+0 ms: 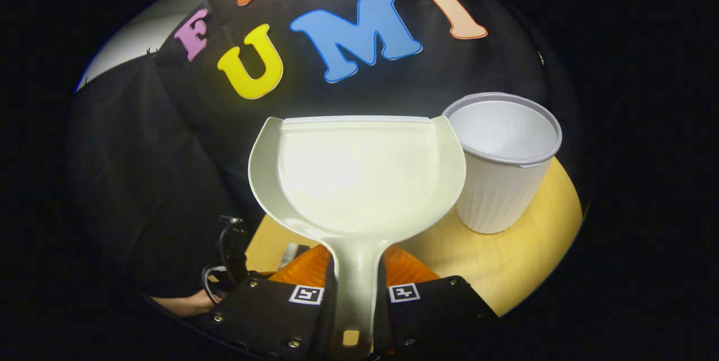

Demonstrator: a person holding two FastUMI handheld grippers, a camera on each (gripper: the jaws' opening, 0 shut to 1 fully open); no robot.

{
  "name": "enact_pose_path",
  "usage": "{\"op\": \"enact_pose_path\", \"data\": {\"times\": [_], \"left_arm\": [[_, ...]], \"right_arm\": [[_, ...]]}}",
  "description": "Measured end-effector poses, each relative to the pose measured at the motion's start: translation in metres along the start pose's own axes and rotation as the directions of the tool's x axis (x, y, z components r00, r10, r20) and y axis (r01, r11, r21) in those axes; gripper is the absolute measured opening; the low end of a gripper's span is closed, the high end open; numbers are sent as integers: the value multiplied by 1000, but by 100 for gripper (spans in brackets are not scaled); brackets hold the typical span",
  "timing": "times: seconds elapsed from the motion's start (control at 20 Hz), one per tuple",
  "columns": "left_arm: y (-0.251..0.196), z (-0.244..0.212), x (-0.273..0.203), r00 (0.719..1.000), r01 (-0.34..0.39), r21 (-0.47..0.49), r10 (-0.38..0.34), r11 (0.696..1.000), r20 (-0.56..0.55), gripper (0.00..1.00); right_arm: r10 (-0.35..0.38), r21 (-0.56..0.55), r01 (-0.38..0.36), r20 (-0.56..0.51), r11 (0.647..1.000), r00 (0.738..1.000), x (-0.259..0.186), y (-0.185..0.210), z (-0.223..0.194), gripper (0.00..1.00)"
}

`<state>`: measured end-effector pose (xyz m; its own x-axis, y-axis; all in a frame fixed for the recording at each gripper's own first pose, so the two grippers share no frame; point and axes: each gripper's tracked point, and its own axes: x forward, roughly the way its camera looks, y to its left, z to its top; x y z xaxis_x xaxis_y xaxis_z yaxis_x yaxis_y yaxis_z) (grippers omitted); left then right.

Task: Pick up the small broom and dustpan from the desktop, sweep the trash into the dustpan with the broom, and then empty the trash into the garbage bin.

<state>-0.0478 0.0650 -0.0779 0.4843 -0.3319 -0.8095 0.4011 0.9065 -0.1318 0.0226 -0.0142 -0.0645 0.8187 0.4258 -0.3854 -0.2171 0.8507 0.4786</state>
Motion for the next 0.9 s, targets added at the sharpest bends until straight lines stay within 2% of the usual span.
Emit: {"op": "enact_pose_path", "data": {"times": [0.15,0.2,0.3,0.45,0.5,0.75,0.9], "left_arm": [[7,-3,2,1000,-8,-11,8,1000,-4,49],[9,-3,2,1000,-13,-9,13,1000,-4,52],[11,-5,5,1000,-17,-4,17,1000,-7,50],[9,-9,7,999,-11,-7,11,1000,-31,50],[8,-9,8,999,-8,-7,7,1000,-37,54],[10,-7,12,998,-5,1,5,1000,-58,52],[7,-6,12,997,-9,2,9,1000,-73,51]], "right_arm": [[-89,-92,85,-36,992,995,16,-7,-29,28],[-113,-109,107,-49,988,992,22,-10,-40,28],[-159,-138,147,-82,979,984,31,-16,-64,28],[-212,-135,193,-148,972,966,52,-32,-102,28],[-227,-125,207,-171,970,959,56,-37,-114,28],[-317,-144,290,-236,946,919,73,-64,-162,28],[-343,-161,309,-269,937,900,77,-73,-177,28]]}}
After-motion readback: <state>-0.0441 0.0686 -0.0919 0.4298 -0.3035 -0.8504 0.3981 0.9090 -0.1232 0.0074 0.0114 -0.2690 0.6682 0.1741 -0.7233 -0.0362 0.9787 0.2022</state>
